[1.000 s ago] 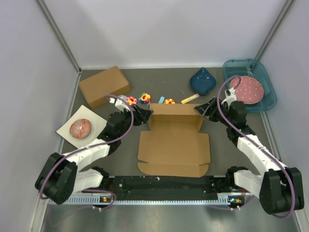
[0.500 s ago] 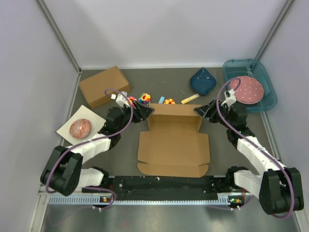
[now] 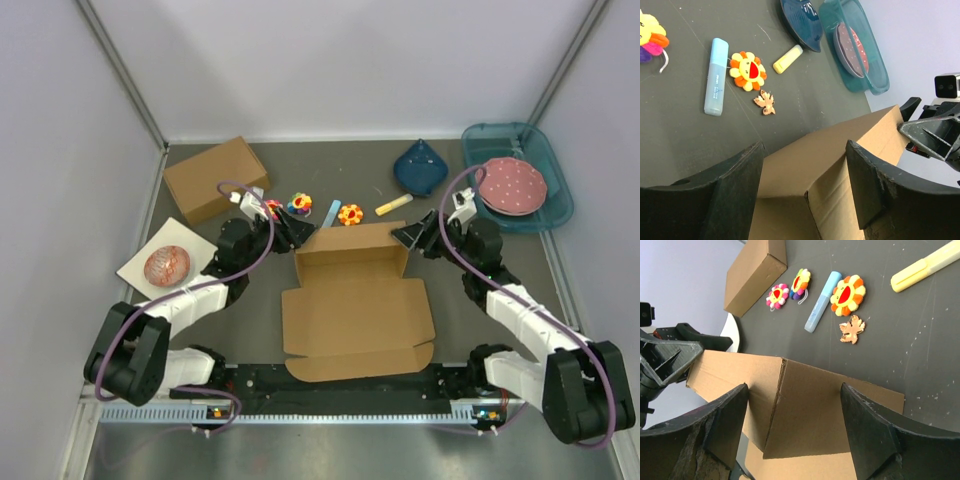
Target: Fold the paper box
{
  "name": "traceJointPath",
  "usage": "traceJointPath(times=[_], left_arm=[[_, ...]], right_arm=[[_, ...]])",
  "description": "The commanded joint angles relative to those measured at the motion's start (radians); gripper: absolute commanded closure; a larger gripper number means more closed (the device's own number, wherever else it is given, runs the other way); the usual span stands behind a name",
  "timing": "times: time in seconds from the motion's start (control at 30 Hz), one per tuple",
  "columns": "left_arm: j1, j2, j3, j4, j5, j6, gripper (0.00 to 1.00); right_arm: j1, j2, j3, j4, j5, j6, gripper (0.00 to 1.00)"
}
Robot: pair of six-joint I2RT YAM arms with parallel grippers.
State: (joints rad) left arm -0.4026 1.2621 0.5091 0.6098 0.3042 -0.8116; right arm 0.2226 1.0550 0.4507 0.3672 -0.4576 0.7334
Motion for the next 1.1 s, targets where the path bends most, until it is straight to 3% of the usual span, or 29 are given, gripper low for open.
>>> traceJointPath(times=[0.0, 0.23, 0.53, 1.07], left_arm=[[0.005, 0.013, 0.029, 0.016, 0.032, 0.026, 0.29], [0.005, 0.020, 0.025, 0.021, 0.032, 0.046, 0.30], [0.005, 0.030, 0.025, 0.021, 0.027, 0.052, 0.30], [0.013, -0.036, 0.049, -0.024, -0.017, 0.055, 0.26]], right_arm=[[-0.008, -0.038, 0.040, -0.109, 0.020, -0.035, 0.25], [-0.106, -0.043, 0.117, -0.100, -0.050, -0.013, 0.23], [-0.111, 0.108, 0.115, 0.240, -0.265, 0.096, 0.29], [-0.112, 0.111, -0.017, 0.115, -0.176, -0.025, 0.46]])
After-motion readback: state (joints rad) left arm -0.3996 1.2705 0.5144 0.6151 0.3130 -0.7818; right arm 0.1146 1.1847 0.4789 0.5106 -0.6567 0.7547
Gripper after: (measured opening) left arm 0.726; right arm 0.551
